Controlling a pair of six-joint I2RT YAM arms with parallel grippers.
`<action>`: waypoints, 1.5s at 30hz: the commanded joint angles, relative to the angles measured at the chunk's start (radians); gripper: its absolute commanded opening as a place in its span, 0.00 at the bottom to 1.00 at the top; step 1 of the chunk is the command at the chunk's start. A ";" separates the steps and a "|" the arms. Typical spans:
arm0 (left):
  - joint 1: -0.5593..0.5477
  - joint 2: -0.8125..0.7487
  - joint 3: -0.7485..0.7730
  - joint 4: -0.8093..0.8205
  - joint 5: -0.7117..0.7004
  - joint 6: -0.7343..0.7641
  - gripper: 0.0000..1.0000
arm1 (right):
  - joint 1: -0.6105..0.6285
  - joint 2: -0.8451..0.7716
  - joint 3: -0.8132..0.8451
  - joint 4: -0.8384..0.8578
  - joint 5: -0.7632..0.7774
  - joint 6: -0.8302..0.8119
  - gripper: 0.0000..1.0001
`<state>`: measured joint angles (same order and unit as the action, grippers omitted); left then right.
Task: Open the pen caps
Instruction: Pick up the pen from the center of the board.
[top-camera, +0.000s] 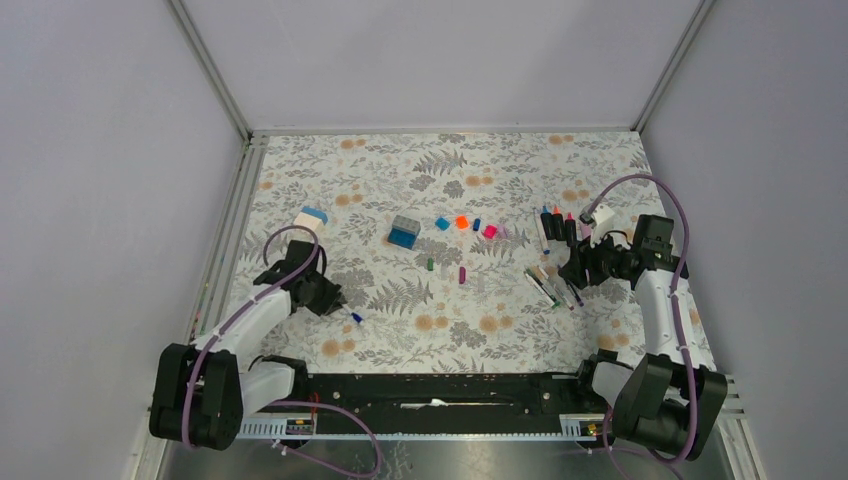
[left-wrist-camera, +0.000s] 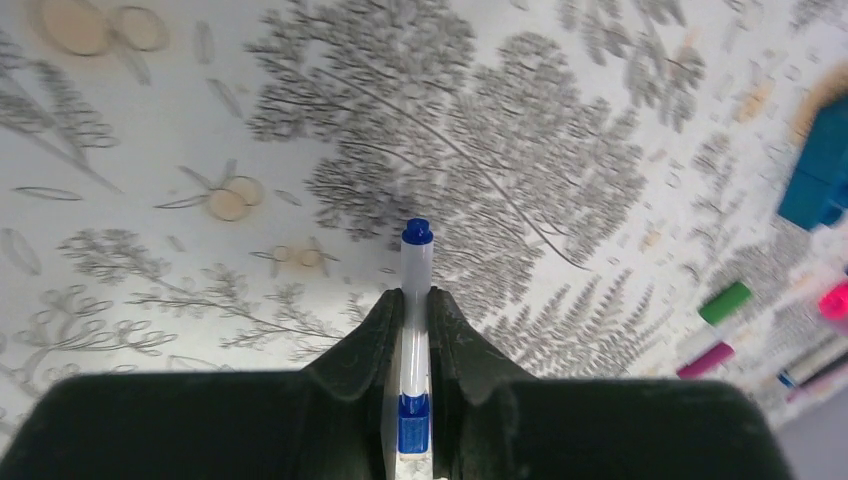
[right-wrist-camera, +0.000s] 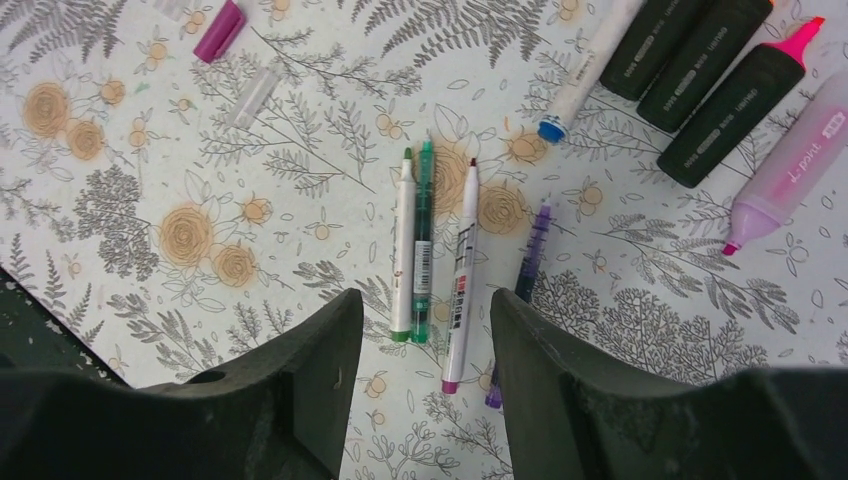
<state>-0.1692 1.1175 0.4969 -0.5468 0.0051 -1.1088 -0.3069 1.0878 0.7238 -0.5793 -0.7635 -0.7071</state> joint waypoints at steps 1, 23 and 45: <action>-0.013 -0.058 -0.019 0.135 0.133 0.023 0.00 | -0.003 -0.034 -0.002 -0.037 -0.084 -0.049 0.57; -0.383 0.051 -0.176 1.328 0.425 0.138 0.00 | -0.003 -0.093 0.022 -0.110 -0.353 -0.074 0.61; -0.703 0.454 0.204 1.542 0.406 0.443 0.00 | 0.123 -0.087 -0.096 0.450 -0.704 0.614 0.71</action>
<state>-0.8402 1.5536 0.6415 0.9096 0.4541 -0.7204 -0.2504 1.0447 0.7387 -0.5415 -1.3571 -0.5171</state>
